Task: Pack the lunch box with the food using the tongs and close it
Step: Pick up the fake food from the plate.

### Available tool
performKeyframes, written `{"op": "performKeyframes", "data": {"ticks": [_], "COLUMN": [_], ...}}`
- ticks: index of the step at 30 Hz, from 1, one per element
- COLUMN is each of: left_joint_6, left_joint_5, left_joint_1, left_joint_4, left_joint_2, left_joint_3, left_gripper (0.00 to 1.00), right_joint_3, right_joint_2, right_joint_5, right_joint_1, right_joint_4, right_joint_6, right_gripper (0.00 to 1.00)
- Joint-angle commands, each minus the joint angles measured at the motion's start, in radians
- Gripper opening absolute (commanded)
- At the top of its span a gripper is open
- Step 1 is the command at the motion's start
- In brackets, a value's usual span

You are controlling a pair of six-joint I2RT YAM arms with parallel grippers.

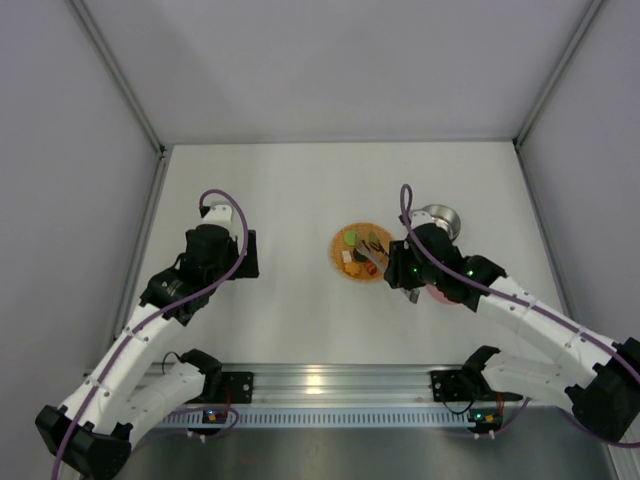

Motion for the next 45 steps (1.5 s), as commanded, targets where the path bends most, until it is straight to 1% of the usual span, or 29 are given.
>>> {"op": "performKeyframes", "data": {"ticks": [1, 13, 21, 27, 28, 30, 32, 33, 34, 38, 45], "left_joint_6": [-0.003, -0.005, -0.005, -0.003, -0.003, -0.005, -0.005, -0.005, -0.005, -0.005, -0.005], "left_joint_5": [0.004, 0.003, 0.003, 0.003, 0.003, 0.003, 0.003, 0.003, 0.001, 0.0, 0.0], "left_joint_1": [-0.001, -0.001, -0.001, 0.001, 0.001, -0.001, -0.001, -0.001, 0.001, 0.001, 0.001], "left_joint_4": [0.024, 0.026, 0.024, 0.024, 0.024, 0.023, 0.024, 0.024, 0.023, 0.024, 0.023], "left_joint_2": [0.006, 0.01, 0.01, 0.008, 0.008, 0.008, 0.008, 0.007, 0.008, 0.008, 0.008], "left_joint_3": [-0.005, -0.005, -0.005, -0.005, -0.005, -0.005, -0.005, -0.005, -0.005, -0.005, -0.005], "left_gripper": [0.99, 0.99, 0.99, 0.99, 0.99, 0.99, 0.99, 0.99, 0.99, 0.99, 0.99], "right_joint_3": [-0.013, -0.043, -0.056, -0.047, -0.046, -0.042, -0.03, -0.024, -0.017, 0.013, 0.059], "right_joint_2": [-0.012, 0.004, 0.03, 0.016, 0.013, 0.002, -0.012, -0.019, -0.024, -0.064, -0.108], "right_joint_5": [0.009, 0.021, -0.028, -0.036, -0.034, -0.033, -0.03, -0.026, -0.014, 0.007, 0.024], "right_joint_1": [0.019, 0.017, 0.019, 0.019, 0.019, 0.019, 0.019, 0.02, 0.019, 0.019, 0.017], "right_joint_4": [0.022, 0.041, 0.082, 0.079, 0.076, 0.07, 0.052, 0.044, 0.036, 0.0, -0.033], "right_joint_6": [-0.005, -0.003, 0.003, 0.006, 0.004, 0.006, 0.004, 0.004, 0.001, -0.003, -0.002], "right_gripper": [0.41, 0.42, 0.41, 0.35, 0.31, 0.29, 0.23, 0.23, 0.2, 0.18, 0.18]}}
